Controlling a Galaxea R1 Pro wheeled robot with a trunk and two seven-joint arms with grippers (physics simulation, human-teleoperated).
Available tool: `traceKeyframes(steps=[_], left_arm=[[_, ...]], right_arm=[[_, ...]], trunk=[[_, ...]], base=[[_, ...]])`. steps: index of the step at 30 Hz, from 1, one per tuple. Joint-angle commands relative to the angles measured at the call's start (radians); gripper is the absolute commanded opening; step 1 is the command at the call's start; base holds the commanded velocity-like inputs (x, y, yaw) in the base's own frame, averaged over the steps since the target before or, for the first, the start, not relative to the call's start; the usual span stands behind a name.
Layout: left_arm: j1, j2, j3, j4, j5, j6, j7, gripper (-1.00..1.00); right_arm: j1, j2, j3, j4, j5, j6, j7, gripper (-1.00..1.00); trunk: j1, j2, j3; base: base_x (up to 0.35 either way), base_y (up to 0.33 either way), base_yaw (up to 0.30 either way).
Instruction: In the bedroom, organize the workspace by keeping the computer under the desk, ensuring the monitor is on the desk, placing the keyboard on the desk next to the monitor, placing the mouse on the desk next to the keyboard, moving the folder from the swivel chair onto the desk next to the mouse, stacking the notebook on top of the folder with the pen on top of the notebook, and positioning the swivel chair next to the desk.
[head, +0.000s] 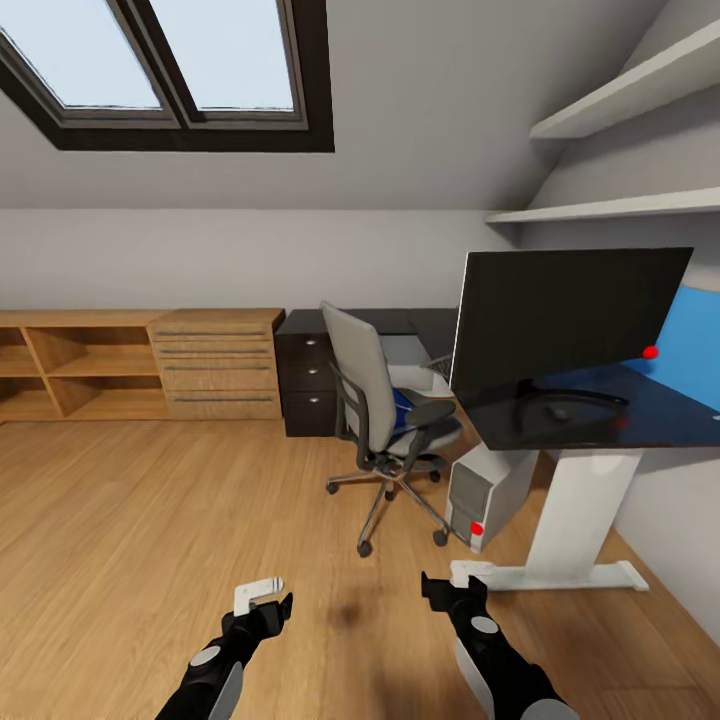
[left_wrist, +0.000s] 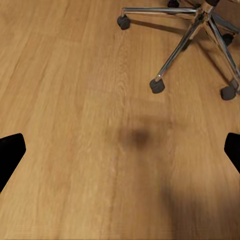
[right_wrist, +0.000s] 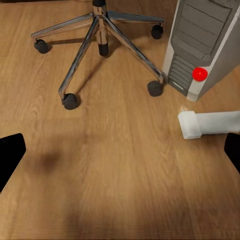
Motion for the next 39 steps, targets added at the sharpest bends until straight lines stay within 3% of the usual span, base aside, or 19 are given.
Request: traceKeyframes(steps=[1,4,9,15,18,19,20,21,23,25,28,30,32,39], left_arm=[[-0.001,-0.001,0.002,-0.005,0.009,0.006,0.0,1.0],[-0.002,0.002,0.003,-0.005,0.008,0.005,0.002,1.0],[-0.002,0.036,0.003,-0.004,0.008,0.004,-0.001,1.0],[-0.003,0.042,0.002,0.007,0.007,-0.01,-0.003,1.0],[0.005,0.041,0.0,0.07,0.003,-0.109,-0.001,1.0],[0.009,0.041,0.0,0.103,-0.005,-0.205,0.0,1.0],[0.01,0.041,0.0,0.11,-0.01,-0.235,0.001,1.0],[0.011,0.041,0.0,0.12,-0.029,-0.283,0.002,1.0],[0.011,0.042,0.0,0.126,-0.052,-0.315,0.003,1.0],[0.012,0.04,-0.001,0.136,-0.108,-0.355,0.005,1.0],[0.012,0.03,-0.002,0.157,-0.157,-0.368,0.006,1.0],[0.012,0.002,-0.003,0.202,-0.217,-0.373,0.012,1.0],[0.012,-0.008,-0.003,0.22,-0.252,-0.374,0.025,1.0],[0.013,-0.016,-0.003,0.189,-0.29,-0.383,0.037,1.0]], right_arm=[[-0.002,0.002,0.001,0.001,0.002,-0.008,-0.001,1.0],[-0.002,0.01,0.001,0.0,0.003,-0.012,0.0,1.0],[-0.003,0.016,0.0,-0.002,0.003,-0.018,0.005,1.0],[-0.003,0.021,0.001,-0.001,0.004,-0.081,-0.001,1.0],[-0.005,0.031,0.001,-0.006,0.004,-0.088,-0.007,1.0],[-0.008,0.034,0.001,-0.019,0.004,-0.087,-0.026,1.0],[-0.01,0.035,0.001,-0.023,0.004,-0.085,-0.033,1.0],[-0.012,0.036,0.001,-0.026,0.004,-0.083,-0.047,1.0],[-0.013,0.036,0.0,-0.023,0.004,-0.083,-0.056,1.0],[-0.015,0.034,-0.001,0.005,0.003,-0.088,-0.066,1.0],[-0.015,0.032,-0.002,0.018,0.004,-0.092,-0.069,1.0],[-0.016,0.032,-0.002,0.023,0.005,-0.091,-0.07,1.0],[-0.016,0.032,-0.003,0.024,0.006,-0.091,-0.071,1.0],[-0.016,0.03,-0.003,0.025,0.007,-0.089,-0.071,1.0]], trunk=[[0.004,-0.008,-0.004],[0.015,-0.029,-0.014],[0.034,-0.064,-0.029],[0.057,-0.106,-0.048],[0.069,-0.127,-0.057],[0.073,-0.134,-0.061],[0.077,-0.141,-0.064],[0.08,-0.148,-0.067],[0.088,-0.162,-0.073],[0.096,-0.176,-0.079],[0.107,-0.197,-0.089],[0.115,-0.211,-0.095],[0.123,-0.225,-0.101],[0.149,-0.274,-0.123]], base=[[0.0,0.0,0.0],[0.0,0.0,0.0],[0.0,0.0,0.0],[0.0,0.0,0.0],[0.0,0.0,0.0],[0.0,0.0,0.0],[0.0,0.0,0.0],[0.0,0.0,0.0],[0.0,0.0,0.0],[0.0,0.0,0.0],[0.0,0.0,0.0],[0.0,0.0,0.0],[0.0,0.0,0.0],[0.0,0.0,0.0]])
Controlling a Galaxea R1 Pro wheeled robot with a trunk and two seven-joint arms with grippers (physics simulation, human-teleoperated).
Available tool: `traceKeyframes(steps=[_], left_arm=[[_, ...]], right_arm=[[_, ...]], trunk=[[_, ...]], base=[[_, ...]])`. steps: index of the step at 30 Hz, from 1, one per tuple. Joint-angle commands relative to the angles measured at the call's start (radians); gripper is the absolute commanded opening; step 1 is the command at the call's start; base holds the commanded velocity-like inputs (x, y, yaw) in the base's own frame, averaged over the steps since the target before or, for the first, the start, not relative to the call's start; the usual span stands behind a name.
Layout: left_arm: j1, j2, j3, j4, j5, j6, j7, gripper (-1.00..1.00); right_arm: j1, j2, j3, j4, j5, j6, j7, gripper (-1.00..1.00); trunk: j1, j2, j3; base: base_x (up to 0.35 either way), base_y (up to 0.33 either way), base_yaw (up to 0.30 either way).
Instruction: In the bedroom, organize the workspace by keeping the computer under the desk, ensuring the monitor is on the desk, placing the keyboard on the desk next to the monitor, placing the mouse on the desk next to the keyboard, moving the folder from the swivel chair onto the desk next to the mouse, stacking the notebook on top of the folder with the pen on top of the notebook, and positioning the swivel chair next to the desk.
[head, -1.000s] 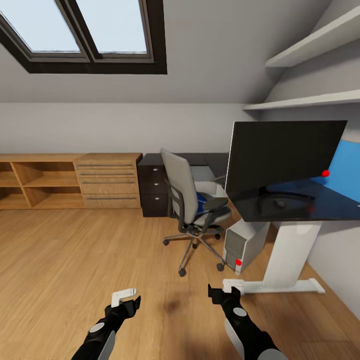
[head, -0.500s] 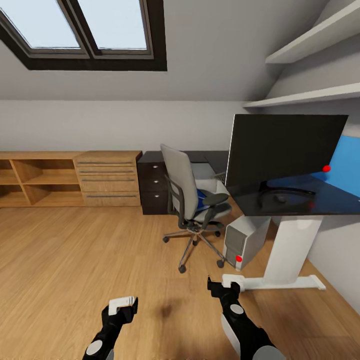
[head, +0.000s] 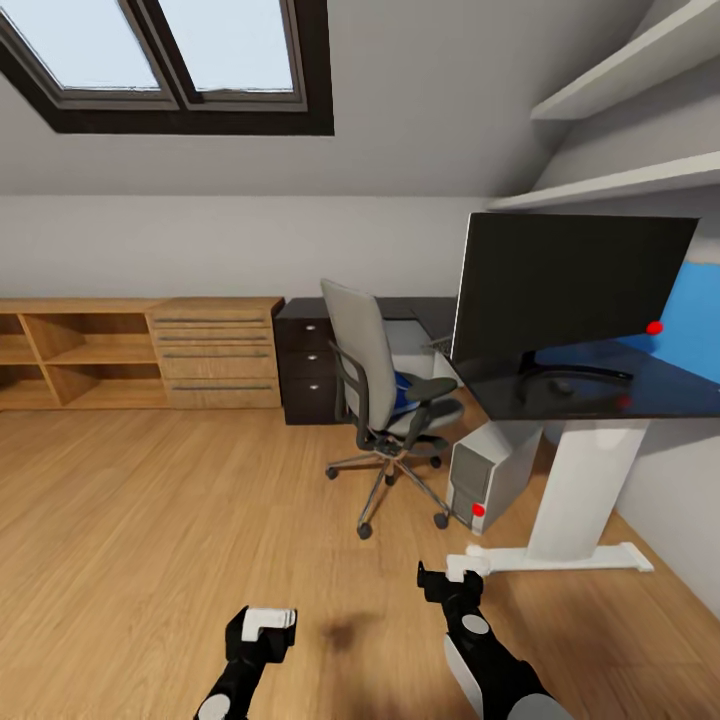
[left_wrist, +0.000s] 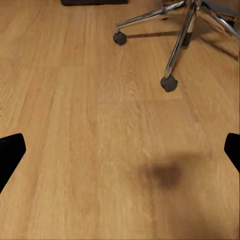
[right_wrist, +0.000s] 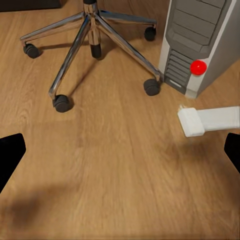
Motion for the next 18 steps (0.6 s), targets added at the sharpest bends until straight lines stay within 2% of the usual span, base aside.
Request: traceKeyframes(steps=[1,5,6,8,12,16,18], left_arm=[[0.001,-0.001,0.005,-0.012,-0.011,-0.005,-0.002,1.0],[0.059,0.019,0.006,-0.121,-0.013,-0.007,-0.121,1.0],[0.085,0.032,0.007,-0.18,-0.011,-0.005,-0.178,1.0],[0.125,0.048,0.008,-0.271,-0.006,0.0,-0.24,1.0],[0.192,0.06,0.011,-0.392,0.016,0.048,-0.288,1.0],[0.208,0.06,0.012,-0.447,0.036,0.117,-0.299,1.0],[0.213,0.054,0.011,-0.482,0.053,0.186,-0.302,1.0]], right_arm=[[-0.001,0.0,0.0,0.001,0.003,-0.002,-0.004,1.0],[-0.001,0.002,0.001,0.002,0.003,-0.002,-0.004,1.0],[-0.001,0.002,0.001,0.002,0.003,-0.002,-0.004,1.0],[-0.001,0.002,0.001,0.003,0.003,-0.002,-0.004,1.0],[-0.001,0.002,0.001,0.002,0.002,-0.002,-0.004,1.0],[-0.001,0.002,0.001,0.002,0.002,-0.002,-0.004,1.0],[-0.001,0.002,0.001,0.002,0.002,-0.002,-0.004,1.0]], trunk=[[0.004,-0.008,-0.004],[0.019,-0.036,-0.017],[0.023,-0.043,-0.02],[0.031,-0.057,-0.026],[0.046,-0.085,-0.039],[0.061,-0.113,-0.051],[0.069,-0.127,-0.057]], base=[[0.0,0.0,0.0],[0.0,0.0,0.0],[0.0,0.0,0.0],[0.0,0.0,0.0],[0.0,0.0,0.0],[0.0,0.0,0.0],[0.0,0.0,0.0]])
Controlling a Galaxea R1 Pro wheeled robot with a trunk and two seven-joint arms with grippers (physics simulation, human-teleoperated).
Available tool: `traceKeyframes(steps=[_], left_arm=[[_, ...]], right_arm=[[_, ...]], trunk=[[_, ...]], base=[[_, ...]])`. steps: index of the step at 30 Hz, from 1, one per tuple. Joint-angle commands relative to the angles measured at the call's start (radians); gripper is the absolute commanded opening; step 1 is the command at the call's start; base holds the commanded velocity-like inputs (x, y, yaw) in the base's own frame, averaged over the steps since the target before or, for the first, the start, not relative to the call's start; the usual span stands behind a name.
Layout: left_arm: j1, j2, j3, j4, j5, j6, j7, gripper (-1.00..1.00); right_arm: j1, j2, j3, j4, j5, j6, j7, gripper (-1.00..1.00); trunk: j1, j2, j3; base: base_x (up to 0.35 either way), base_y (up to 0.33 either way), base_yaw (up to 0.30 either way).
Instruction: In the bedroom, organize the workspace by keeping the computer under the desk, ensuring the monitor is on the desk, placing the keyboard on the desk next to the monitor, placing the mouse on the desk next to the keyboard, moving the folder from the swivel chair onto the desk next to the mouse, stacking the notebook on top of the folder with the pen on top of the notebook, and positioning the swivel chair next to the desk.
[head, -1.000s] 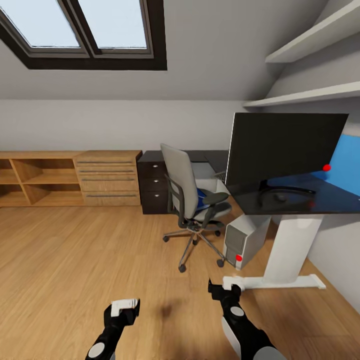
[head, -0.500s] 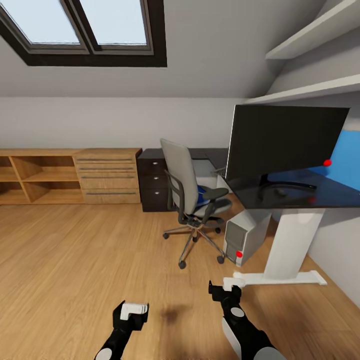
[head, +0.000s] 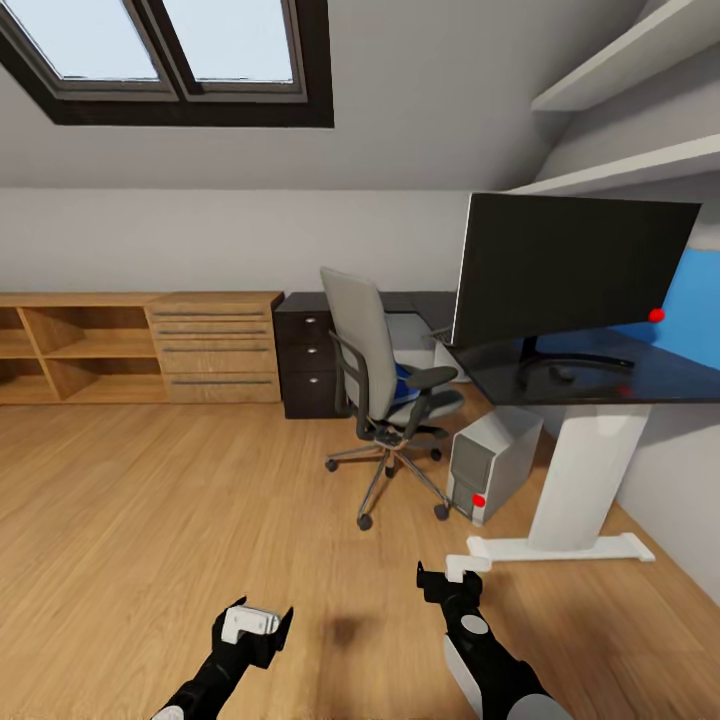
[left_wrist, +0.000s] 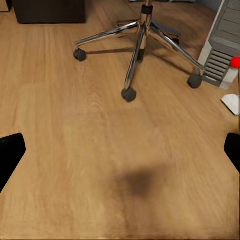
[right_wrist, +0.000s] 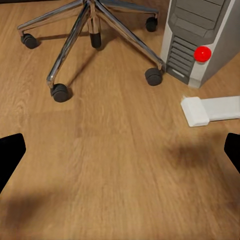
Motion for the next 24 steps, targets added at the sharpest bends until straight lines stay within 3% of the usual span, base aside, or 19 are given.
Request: traceKeyframes(steps=[1,11,15,19,24], left_arm=[[0.001,-0.005,0.003,-0.03,-0.001,0.046,-0.009,1.0],[0.005,-0.007,0.002,-0.322,0.013,0.305,-0.014,1.0],[0.006,-0.007,0.003,-0.313,0.019,0.334,-0.014,1.0],[0.006,-0.009,0.002,-0.208,0.075,0.337,-0.014,1.0],[0.006,-0.008,0.003,-0.171,0.101,0.334,-0.015,1.0]], right_arm=[[-0.001,0.0,0.0,0.001,0.003,-0.002,-0.004,1.0],[-0.001,0.0,0.0,-0.029,0.003,0.009,-0.006,1.0],[-0.001,0.0,-0.002,-0.104,0.003,0.064,-0.007,1.0],[-0.001,0.0,0.0,-0.22,0.004,0.121,-0.011,1.0],[-0.007,-0.001,0.001,-0.263,0.007,0.135,-0.016,1.0]], trunk=[[0.004,-0.008,-0.004],[0.042,-0.078,-0.036],[0.051,-0.092,-0.05],[0.052,-0.093,-0.065],[0.055,-0.094,-0.084]], base=[[0.0,0.0,0.0],[0.0,0.0,0.0],[0.0,0.0,0.0],[0.0,0.0,0.0],[0.0,0.0,0.0]])
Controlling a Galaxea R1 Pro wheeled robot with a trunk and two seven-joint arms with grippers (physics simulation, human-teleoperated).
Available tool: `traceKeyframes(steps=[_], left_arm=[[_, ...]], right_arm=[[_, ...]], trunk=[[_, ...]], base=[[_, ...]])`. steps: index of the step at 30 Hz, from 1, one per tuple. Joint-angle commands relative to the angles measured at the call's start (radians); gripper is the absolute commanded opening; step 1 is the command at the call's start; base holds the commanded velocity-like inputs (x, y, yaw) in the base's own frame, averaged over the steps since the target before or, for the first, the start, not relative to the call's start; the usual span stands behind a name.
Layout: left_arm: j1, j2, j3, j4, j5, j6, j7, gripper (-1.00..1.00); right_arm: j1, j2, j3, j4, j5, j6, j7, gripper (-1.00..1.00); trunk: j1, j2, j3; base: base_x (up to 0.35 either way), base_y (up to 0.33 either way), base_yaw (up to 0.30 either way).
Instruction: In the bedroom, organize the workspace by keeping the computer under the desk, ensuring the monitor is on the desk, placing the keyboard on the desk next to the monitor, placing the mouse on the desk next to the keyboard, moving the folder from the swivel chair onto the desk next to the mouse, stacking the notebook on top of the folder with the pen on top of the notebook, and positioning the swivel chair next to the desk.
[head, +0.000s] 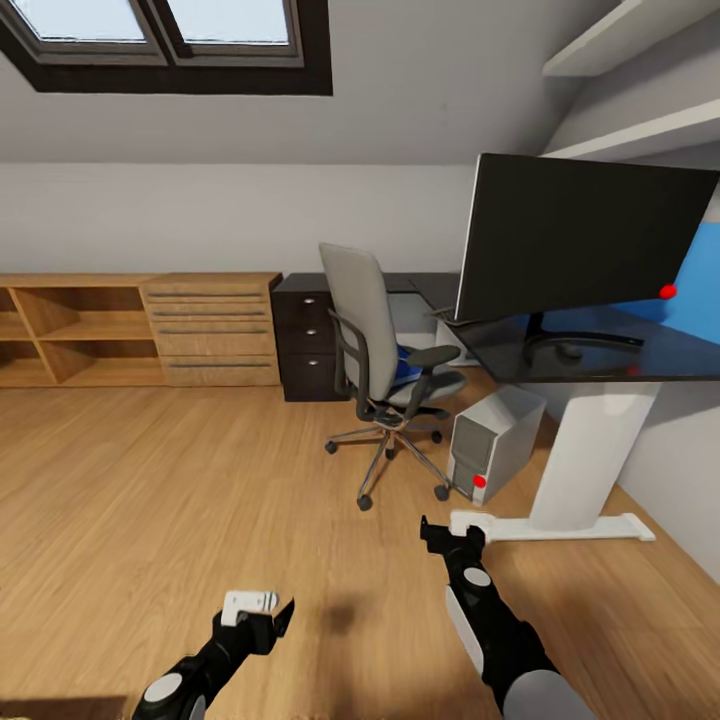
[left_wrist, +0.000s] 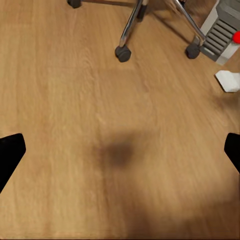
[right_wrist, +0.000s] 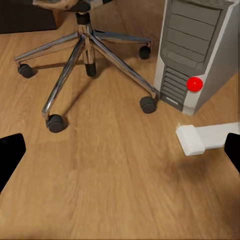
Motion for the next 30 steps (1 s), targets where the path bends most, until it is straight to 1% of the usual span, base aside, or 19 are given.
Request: traceKeyframes(steps=[1,2,7,9,14,17,18,20,23,29,30], left_arm=[[0.0,-0.001,0.004,0.001,0.004,0.007,-0.008,1.0],[-0.001,0.0,0.004,0.005,0.006,0.007,-0.008,1.0],[-0.001,0.002,0.005,0.012,0.01,0.006,-0.009,1.0],[-0.001,0.003,0.005,0.015,0.011,0.006,-0.009,1.0],[-0.001,0.003,0.005,0.03,0.01,0.005,-0.008,1.0],[-0.001,0.003,0.006,0.043,0.01,0.004,-0.007,1.0],[-0.001,0.003,0.006,0.053,0.01,0.003,-0.007,1.0],[-0.001,0.003,0.006,0.062,0.01,0.003,-0.006,1.0],[-0.001,0.003,0.006,0.072,0.008,0.002,-0.006,1.0],[-0.001,0.002,0.005,0.076,0.009,0.001,-0.008,1.0],[-0.001,0.002,0.005,0.077,0.009,0.001,-0.008,1.0]], right_arm=[[-0.008,0.0,0.0,-0.004,0.004,-0.001,-0.006,1.0],[-0.032,-0.001,0.0,-0.009,0.004,0.002,-0.013,1.0],[-0.115,-0.002,-0.002,0.008,0.003,0.0,-0.024,1.0],[-0.128,-0.002,-0.002,0.021,0.003,-0.005,-0.026,1.0],[-0.145,-0.002,-0.002,0.074,0.002,-0.034,-0.027,1.0],[-0.15,-0.003,-0.003,0.124,0.002,-0.057,-0.027,1.0],[-0.153,-0.005,-0.003,0.154,0.002,-0.07,-0.027,1.0],[-0.154,-0.009,-0.003,0.175,0.002,-0.078,-0.028,1.0],[-0.157,-0.019,-0.004,0.195,0.002,-0.087,-0.028,1.0],[-0.159,-0.024,-0.005,0.202,0.002,-0.092,-0.029,1.0],[-0.16,-0.025,-0.005,0.202,0.002,-0.092,-0.029,1.0]], trunk=[[0.0,-0.001,-0.005],[0.001,-0.001,-0.009],[0.003,-0.002,-0.028],[0.004,-0.003,-0.036],[0.006,-0.004,-0.055],[0.007,-0.004,-0.067],[0.008,-0.005,-0.071],[0.009,-0.005,-0.078],[0.01,-0.006,-0.09],[0.013,-0.007,-0.113],[0.013,-0.007,-0.113]], base=[[0.0,0.0,0.0],[0.0,0.0,0.0],[0.0,0.0,0.0],[0.0,0.0,0.0],[0.0,0.0,0.0],[0.0,0.0,0.0],[0.0,0.0,0.0],[0.0,0.0,0.0],[0.0,0.0,0.0],[0.0,0.0,0.0],[0.0,0.0,0.0]])
